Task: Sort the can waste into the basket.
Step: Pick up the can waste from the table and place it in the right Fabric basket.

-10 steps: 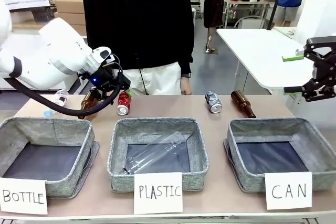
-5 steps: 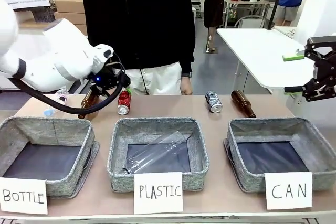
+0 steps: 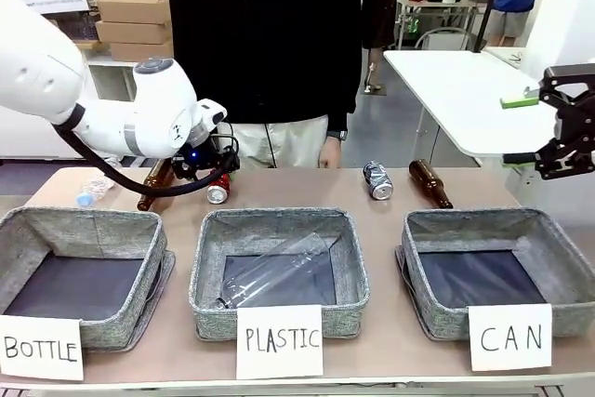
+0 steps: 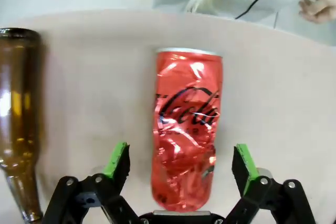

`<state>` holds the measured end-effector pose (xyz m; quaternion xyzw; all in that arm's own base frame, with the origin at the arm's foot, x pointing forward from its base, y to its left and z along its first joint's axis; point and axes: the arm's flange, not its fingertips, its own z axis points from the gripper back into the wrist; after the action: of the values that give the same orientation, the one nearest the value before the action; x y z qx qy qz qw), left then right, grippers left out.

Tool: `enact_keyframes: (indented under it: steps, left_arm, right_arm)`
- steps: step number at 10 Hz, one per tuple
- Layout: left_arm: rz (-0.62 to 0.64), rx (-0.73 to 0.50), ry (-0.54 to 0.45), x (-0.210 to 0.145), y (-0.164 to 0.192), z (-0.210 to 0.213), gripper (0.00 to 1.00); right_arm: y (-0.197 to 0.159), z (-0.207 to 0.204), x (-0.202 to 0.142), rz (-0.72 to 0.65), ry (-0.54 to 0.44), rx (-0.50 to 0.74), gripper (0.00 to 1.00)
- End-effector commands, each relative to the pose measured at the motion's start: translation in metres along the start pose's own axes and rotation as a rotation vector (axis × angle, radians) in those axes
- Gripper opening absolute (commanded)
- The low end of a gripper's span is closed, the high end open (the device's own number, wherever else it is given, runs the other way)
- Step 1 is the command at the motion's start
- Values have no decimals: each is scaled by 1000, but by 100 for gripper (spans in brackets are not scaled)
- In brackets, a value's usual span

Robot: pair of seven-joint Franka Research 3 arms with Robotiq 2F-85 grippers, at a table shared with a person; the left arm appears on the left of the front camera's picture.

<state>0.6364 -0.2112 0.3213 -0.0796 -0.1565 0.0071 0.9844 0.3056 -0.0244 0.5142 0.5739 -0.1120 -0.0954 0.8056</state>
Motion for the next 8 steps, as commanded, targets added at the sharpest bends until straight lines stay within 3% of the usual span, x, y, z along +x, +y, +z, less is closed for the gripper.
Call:
enact_keyframes:
  steps: [1,5,6,7,8]
  left_arm:
    - [-4,-18,52,15,-9,-5,100]
    - [23,21,59,16,-2,-10,100]
    - [26,33,59,16,-2,-11,59]
    - [27,24,80,17,-1,-12,40]
    - [19,33,78,17,0,-13,0]
  right_arm:
    - [3,-1,3,19,-2,22,100]
    - [3,-1,3,19,-2,22,100]
    - [3,-1,3,19,-2,22,100]
    - [3,-1,3,19,-2,22,100]
    - [3,-1,3,19,-2,22,100]
